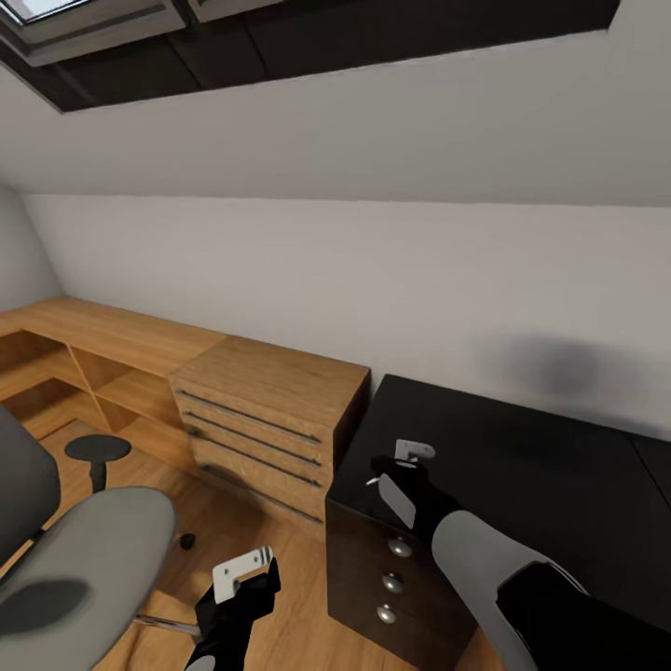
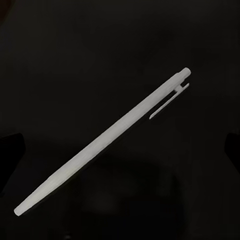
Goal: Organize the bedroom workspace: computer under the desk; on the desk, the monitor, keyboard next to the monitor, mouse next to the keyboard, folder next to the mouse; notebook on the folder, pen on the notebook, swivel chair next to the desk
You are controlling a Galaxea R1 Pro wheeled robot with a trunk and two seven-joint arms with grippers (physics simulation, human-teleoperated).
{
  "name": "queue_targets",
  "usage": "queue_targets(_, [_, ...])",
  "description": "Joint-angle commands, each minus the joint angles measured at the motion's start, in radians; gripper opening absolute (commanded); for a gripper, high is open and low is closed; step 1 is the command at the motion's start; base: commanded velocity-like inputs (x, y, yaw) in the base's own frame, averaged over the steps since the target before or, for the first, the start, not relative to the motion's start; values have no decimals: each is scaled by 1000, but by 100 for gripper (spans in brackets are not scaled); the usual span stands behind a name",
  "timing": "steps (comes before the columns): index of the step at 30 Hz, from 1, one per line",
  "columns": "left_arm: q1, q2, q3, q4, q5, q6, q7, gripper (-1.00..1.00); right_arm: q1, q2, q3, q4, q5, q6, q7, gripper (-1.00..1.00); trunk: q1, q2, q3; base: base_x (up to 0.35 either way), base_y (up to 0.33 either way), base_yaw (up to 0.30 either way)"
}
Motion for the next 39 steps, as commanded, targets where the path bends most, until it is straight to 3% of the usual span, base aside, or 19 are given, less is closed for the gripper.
queue_targets(1, [0, 0, -1, -2, 6, 3, 6, 100, -1, 0, 6, -1, -8, 14, -9, 100, 4, -8, -4, 0, 0, 0])
queue_targets(4, [0, 0, -4, -2, 6, 3, 6, 100, -1, 0, 6, -3, -30, 42, -17, 100, 12, -22, -10, 0, 0, 0])
queue_targets(12, [0, 1, -6, -3, 6, 3, 6, 100, -1, 0, 6, -6, -40, 58, -32, 100, 12, -22, -10, 0, 0, 0])
queue_targets(21, [0, 3, -20, -3, 5, 3, 4, 100, -1, 0, 7, -49, -51, 93, -137, 100, 12, -22, -10, 0, 0, 0])
queue_targets(39, [0, 4, -21, -2, 5, 3, 3, 100, -1, 0, 7, -74, -56, 121, -147, 100, 12, -22, -10, 75, 30, 0])
